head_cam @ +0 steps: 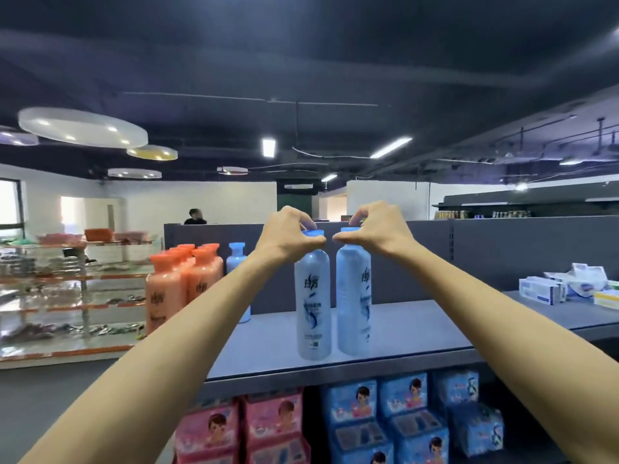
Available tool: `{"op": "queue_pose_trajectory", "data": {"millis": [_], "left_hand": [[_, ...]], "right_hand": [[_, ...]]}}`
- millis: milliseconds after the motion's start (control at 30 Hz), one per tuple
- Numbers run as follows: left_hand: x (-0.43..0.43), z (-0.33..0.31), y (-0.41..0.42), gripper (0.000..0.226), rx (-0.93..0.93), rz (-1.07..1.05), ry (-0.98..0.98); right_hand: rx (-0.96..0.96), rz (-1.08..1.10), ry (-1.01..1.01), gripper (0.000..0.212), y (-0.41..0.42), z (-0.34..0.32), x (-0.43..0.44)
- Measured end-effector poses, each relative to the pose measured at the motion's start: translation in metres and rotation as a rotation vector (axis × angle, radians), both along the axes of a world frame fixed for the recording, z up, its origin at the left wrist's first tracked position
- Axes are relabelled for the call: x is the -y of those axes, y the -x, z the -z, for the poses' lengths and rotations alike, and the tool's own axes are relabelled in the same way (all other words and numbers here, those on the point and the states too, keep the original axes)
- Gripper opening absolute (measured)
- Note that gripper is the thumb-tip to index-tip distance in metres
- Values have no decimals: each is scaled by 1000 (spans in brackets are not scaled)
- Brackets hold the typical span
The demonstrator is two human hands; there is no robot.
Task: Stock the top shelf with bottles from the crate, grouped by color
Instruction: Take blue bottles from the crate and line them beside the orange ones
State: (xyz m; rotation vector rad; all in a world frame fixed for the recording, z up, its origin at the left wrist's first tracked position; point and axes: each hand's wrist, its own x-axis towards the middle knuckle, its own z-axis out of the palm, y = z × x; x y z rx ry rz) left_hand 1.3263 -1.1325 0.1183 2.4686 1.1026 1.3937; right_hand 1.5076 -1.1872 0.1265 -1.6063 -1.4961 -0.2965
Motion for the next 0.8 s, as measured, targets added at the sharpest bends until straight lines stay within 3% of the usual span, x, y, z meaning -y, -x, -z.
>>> {"op": "queue_pose_trajectory", "data": {"millis": [333, 800], "left_hand": [[-56, 5, 15, 22, -54, -120, 67], [-92, 23, 22, 37, -56, -159, 137]], "right_hand": [[-36, 94, 74, 37, 17, 10, -78], [6, 106, 123, 46, 23, 40, -116]]}}
